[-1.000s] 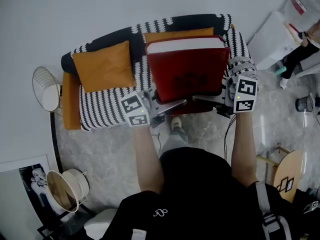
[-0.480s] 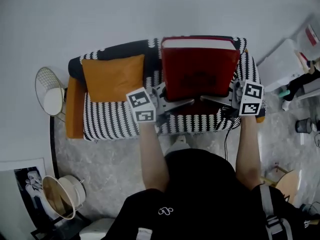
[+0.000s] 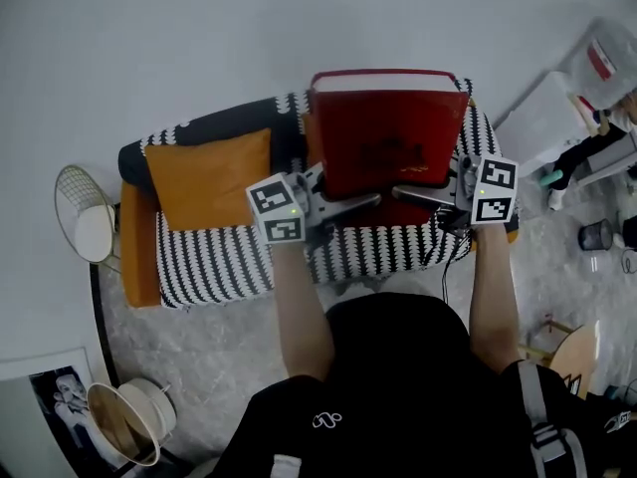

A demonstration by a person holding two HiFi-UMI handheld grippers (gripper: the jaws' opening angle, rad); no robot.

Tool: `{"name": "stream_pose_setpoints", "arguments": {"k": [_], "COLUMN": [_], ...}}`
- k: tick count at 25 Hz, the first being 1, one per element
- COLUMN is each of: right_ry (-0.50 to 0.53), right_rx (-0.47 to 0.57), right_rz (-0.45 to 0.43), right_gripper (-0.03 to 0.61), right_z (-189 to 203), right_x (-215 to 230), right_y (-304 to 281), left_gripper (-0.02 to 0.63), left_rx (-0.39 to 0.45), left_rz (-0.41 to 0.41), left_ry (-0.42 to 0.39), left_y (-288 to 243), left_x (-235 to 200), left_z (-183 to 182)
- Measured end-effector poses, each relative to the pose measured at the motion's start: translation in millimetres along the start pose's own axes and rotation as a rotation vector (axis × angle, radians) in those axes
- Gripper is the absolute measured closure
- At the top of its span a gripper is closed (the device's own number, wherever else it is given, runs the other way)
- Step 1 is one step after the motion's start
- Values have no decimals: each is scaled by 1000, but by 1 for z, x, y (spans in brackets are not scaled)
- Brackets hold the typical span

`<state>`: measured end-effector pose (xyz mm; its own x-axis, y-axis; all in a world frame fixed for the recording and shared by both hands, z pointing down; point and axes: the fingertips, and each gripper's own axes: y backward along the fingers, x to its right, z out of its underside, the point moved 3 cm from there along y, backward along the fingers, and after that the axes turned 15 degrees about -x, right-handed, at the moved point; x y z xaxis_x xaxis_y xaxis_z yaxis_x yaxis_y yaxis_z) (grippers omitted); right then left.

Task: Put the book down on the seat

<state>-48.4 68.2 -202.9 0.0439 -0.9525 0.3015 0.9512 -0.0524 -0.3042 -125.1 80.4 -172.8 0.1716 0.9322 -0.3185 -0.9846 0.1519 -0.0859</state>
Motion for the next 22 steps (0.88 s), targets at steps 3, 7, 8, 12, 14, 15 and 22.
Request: {"name": "stream_pose_setpoints", "arguments": {"k": [3, 7, 8, 12, 14, 15, 22], "right_ry": [-5, -11, -15, -32, -40, -46, -102], "right_rx": [-10, -20, -22, -15, -10, -8, 20], "right_rz": [2, -5, -4, -1, -6, -8, -47], "right_gripper": [337, 337, 337, 337, 337, 337, 337], "right_z": [3, 6, 7, 12, 15, 16, 30], "right_x": [1, 4, 5, 8, 10, 11, 22], "right_y": [1, 1, 2, 1, 1, 1, 4], "left_gripper": [390, 390, 390, 388, 388, 388, 388], "left_rx": [6, 13, 13, 3, 0, -2, -42], "left_rz": [1, -5, -4, -3, -8, -10, -29], "left_ry": [5, 14, 18, 27, 32, 38, 100], "left_y": [-2, -5, -5, -7, -7, -8, -16], "left_x": [0, -3, -4, -6, -8, -9, -14], "left_z": [3, 6, 7, 11, 13, 15, 24]}}
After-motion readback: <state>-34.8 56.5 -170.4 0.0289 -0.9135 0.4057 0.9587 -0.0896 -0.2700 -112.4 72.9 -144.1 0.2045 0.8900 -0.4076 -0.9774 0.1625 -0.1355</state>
